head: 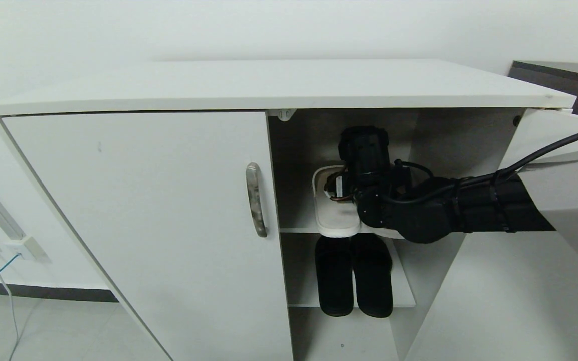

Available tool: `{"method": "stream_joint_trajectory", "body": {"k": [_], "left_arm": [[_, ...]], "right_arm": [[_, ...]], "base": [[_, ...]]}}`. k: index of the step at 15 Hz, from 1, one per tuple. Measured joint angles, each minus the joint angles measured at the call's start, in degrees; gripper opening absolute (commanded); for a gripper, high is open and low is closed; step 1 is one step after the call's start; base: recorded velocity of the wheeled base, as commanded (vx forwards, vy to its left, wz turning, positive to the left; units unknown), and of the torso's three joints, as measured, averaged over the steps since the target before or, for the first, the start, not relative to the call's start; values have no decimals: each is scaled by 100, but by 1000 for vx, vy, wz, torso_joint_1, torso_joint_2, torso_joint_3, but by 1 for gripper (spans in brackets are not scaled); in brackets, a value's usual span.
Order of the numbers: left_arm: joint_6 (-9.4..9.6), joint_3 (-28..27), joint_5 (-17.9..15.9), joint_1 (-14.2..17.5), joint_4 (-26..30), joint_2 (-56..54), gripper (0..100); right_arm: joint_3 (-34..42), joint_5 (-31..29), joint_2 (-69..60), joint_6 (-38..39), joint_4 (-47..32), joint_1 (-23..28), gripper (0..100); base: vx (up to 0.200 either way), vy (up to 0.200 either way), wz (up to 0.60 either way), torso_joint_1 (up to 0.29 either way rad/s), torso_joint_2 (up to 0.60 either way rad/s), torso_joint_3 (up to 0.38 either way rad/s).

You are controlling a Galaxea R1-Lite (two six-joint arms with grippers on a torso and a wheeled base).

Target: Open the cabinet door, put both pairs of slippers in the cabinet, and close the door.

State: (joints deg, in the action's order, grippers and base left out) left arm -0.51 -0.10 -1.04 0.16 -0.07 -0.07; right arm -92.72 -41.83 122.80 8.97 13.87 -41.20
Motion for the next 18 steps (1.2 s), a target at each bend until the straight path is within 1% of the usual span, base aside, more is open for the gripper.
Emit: {"method": "stream_joint_trajectory", "body": {"k": [4,7,13,18], "left_arm": [[0,0,-2,0,0,0,0],[0,0,-5,0,0,0,0],[7,0,-5,-2,0,0,0],[11,0,-9,0,0,0,0]], "right_arm": [[400,0,-297,28,20,-99,100],[890,0,-684,55,29,-278,100],[2128,30,-1637,301,219,-733,100],[3294,397,-2625,553,266,-1303,100]], "base": [[0,0,0,0,0,0],[0,0,0,0,0,0],[0,0,0,0,0,0],[0,0,0,0,0,0]]}}
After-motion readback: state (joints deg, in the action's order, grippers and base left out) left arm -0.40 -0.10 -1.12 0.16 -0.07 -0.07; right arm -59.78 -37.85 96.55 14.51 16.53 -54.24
